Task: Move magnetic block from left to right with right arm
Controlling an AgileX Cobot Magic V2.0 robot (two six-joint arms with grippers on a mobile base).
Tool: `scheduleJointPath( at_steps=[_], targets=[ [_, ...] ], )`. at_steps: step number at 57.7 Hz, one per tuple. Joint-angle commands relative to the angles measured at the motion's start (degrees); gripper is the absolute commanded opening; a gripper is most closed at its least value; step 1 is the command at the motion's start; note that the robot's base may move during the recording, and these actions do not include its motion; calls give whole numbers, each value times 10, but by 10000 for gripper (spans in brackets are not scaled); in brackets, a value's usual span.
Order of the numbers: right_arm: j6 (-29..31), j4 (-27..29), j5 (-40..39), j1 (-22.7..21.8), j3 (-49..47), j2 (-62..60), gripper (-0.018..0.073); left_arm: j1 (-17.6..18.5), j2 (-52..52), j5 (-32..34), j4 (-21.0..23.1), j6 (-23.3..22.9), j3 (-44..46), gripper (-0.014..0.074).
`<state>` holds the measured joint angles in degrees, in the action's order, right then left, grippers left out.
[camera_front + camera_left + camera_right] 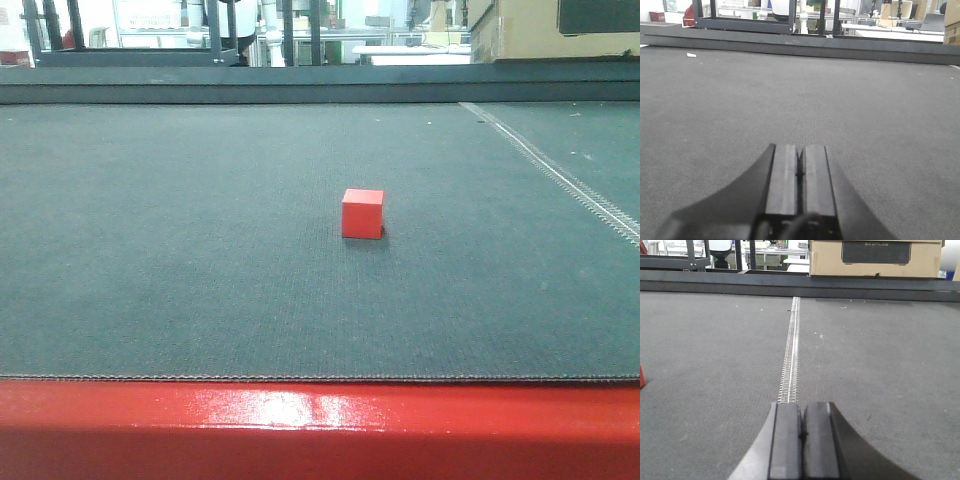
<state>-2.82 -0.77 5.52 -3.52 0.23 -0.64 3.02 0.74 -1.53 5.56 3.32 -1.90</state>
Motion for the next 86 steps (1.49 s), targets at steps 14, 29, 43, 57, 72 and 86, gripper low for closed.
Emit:
scheduleJointPath(
  at_steps=[14,29,43,57,72,86],
  targets=[
    [-4,-8,51,-2,-239,167,100,-1,7,48,3,-3,-5,-126],
    [-4,-8,57,5,-334,345,536,-1,7,48,3,-3,-5,-126],
    [-32,-8,159,109,-460,502,623,-1,7,48,3,-3,-5,-126],
    [-179,-14,270,226,-624,686,623,-1,7,48,3,-3,-5,-126],
    [-297,-52,340,308,-787,867,623,-1,7,48,3,-3,-5,-126],
    [-362,-71,414,338,-919,1010,623,-1,7,48,3,-3,-5,-126]
  ],
)
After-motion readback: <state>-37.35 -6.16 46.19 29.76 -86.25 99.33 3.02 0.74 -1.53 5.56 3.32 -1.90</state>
